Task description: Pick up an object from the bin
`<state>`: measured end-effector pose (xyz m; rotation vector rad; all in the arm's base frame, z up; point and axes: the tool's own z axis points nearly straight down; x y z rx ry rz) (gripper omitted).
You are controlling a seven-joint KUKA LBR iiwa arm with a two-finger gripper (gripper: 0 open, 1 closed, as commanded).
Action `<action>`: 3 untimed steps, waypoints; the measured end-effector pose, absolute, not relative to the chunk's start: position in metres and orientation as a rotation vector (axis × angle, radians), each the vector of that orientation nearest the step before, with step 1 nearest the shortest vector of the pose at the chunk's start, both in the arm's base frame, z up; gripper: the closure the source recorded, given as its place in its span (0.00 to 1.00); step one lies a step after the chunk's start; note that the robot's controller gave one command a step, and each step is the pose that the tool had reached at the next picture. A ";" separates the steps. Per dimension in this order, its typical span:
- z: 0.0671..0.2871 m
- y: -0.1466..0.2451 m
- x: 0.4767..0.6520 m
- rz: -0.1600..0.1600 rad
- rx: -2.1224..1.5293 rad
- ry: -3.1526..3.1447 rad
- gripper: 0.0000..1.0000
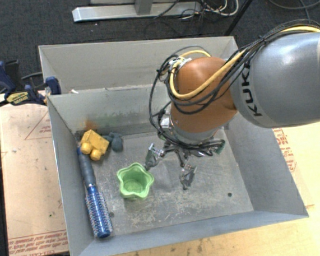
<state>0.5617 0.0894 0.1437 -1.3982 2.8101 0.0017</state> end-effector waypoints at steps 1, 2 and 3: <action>0.097 0.147 0.557 0.005 -1.592 2.708 0.00; 0.137 0.216 0.505 0.010 -1.570 2.717 0.00; 0.093 0.218 0.509 -0.016 -1.594 2.714 0.00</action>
Offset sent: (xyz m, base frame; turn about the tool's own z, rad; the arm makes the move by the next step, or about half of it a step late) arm -0.0043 0.0546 -0.0452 -0.1388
